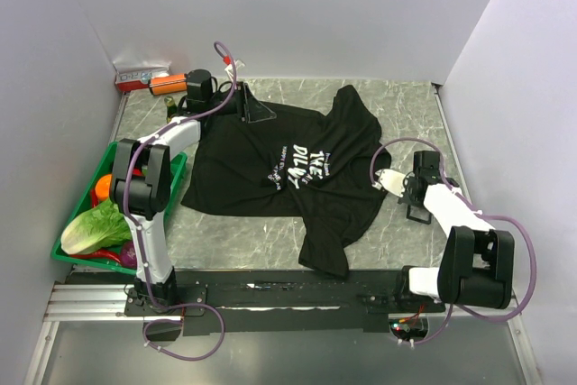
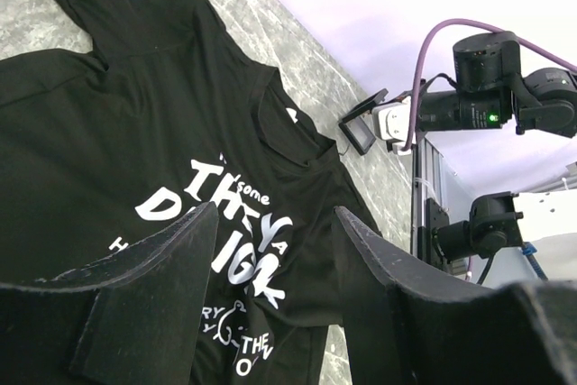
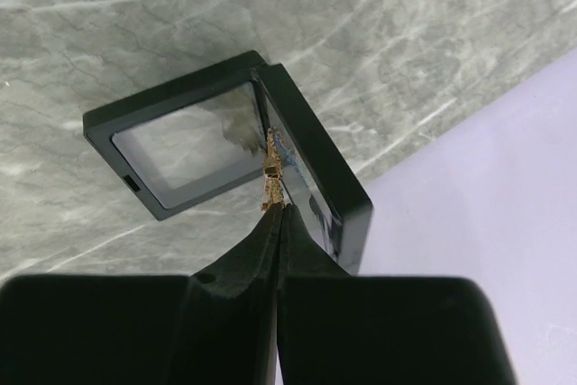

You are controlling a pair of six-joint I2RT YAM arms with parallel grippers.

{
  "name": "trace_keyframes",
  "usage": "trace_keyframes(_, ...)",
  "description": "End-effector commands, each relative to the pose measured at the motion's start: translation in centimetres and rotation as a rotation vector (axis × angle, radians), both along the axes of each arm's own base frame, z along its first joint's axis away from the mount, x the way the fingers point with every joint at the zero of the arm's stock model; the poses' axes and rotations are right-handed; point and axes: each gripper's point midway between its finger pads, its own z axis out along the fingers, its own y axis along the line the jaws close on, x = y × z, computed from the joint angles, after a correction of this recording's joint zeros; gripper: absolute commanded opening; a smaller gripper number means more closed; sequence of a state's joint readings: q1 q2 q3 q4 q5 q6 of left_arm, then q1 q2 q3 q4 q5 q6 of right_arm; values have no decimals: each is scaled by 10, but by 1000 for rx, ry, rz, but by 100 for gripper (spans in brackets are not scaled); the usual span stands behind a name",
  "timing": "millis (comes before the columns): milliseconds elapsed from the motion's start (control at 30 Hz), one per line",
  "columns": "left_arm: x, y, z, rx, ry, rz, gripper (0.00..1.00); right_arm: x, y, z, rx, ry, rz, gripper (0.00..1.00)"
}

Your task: Remove the brooch from the garment

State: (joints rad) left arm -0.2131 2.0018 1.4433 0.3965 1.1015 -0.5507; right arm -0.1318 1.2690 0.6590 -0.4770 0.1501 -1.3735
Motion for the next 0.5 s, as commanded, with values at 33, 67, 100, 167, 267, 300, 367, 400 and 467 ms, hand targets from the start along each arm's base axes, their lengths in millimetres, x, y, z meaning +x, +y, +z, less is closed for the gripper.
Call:
trace_keyframes(33,-7,1,36,-9,-104,-5,59,2,-2,-3,-7,0,-4,0)
trace_keyframes(67,-6,1,36,-7,-108,-4,59,2,-1,-2,-6,-4,7,0)
trace_keyframes(100,-6,1,36,-5,-107,-4,59,0,-1,-3,-7,1,13,0)
trace_keyframes(167,-6,1,34,-4,-101,-4,59,-5,1,-5,0,20,30,0)
trace_keyframes(267,-6,0,34,-6,-101,-7,59,-9,4,-7,13,38,30,3)
trace_keyframes(300,-6,0,33,-6,-99,-7,59,-12,4,-7,16,52,24,6)
trace_keyframes(367,-6,0,33,-6,-98,-7,59,-16,7,-9,36,70,1,17)
trace_keyframes(400,-6,0,33,-8,-98,-9,59,-18,8,-8,47,78,-9,18)
trace_keyframes(467,-6,0,32,-8,-98,-11,59,-19,11,-4,72,85,-34,24)
